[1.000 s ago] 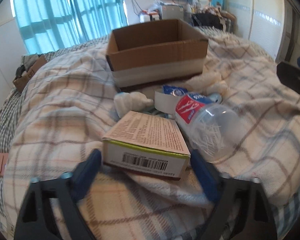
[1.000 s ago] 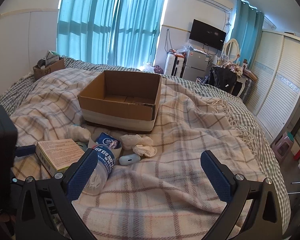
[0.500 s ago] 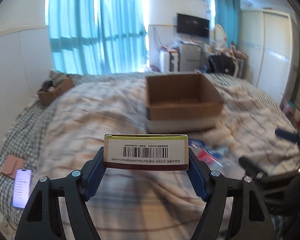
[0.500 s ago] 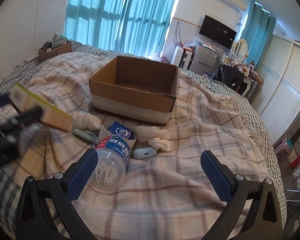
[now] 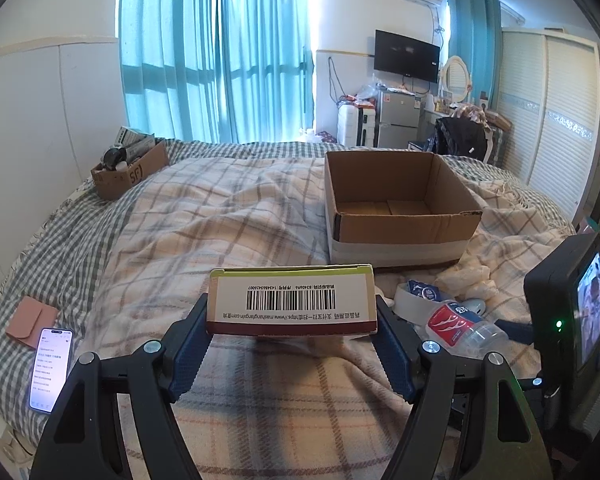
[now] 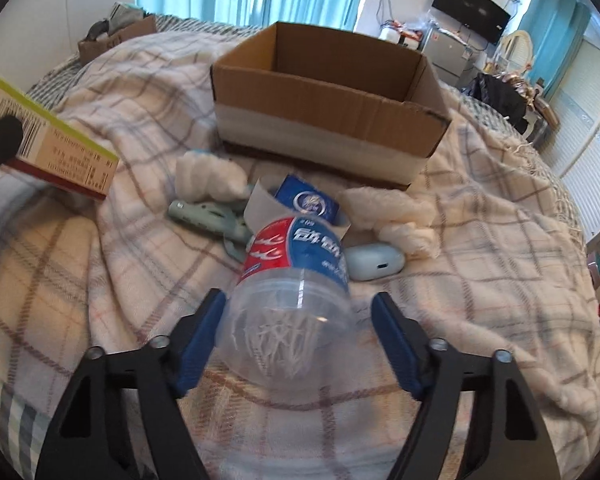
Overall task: Organize objects
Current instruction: 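Grasp the barcode product box with the left tool while the right tool grasps the clear jar, then lower the product box and clear jar into the cardboard box and release both, then grasp the tape roll with the left tool while the right tool grasps the lace cloth, then place the tape roll and lace cloth into the cardboard box and release, then grasp the earbud case with the right tool while the left tool grasps the tissue pack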
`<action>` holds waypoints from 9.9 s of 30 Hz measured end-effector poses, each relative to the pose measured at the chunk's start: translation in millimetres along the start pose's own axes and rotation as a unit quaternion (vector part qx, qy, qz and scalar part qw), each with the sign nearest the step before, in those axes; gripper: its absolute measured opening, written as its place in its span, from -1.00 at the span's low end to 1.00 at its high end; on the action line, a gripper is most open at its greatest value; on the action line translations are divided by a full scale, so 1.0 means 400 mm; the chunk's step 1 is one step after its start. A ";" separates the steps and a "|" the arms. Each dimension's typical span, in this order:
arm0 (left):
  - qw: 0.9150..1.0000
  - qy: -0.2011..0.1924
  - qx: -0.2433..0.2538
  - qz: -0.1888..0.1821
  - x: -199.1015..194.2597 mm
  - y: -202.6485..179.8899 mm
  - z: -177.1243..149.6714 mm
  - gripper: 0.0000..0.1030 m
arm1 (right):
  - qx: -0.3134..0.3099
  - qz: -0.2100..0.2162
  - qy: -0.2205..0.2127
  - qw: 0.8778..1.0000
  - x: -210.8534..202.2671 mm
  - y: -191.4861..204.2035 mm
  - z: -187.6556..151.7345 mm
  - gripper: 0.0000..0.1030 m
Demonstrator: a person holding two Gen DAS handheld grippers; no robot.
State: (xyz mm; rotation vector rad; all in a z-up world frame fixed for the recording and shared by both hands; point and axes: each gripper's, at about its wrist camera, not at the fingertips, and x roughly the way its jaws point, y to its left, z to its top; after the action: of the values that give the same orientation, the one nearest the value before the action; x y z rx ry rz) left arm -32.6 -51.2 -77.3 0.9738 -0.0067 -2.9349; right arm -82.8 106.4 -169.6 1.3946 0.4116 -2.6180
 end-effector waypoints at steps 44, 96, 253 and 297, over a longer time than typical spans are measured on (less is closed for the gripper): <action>0.998 -0.007 0.033 -0.057 0.396 -0.174 0.466 0.48 | 0.009 0.014 -0.183 0.983 -0.050 -0.317 0.646 0.22; 0.991 0.131 0.021 -0.024 0.358 -0.208 0.071 0.92 | 0.000 0.094 -0.067 0.993 0.093 -0.382 0.213 0.60; 0.990 0.138 -0.004 -0.016 0.316 -0.097 0.010 1.00 | -0.047 0.050 0.033 0.997 0.157 -0.213 0.142 0.47; 0.970 0.223 0.062 -0.070 0.433 -0.388 -0.043 0.35 | 0.024 0.070 -0.023 0.997 0.103 -0.391 0.124 -0.03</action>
State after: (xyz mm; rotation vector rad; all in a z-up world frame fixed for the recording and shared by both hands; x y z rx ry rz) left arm -168.1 95.7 -197.6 1.6960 -0.1077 -2.7878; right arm -184.9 240.0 -150.9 1.3219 0.2368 -2.5578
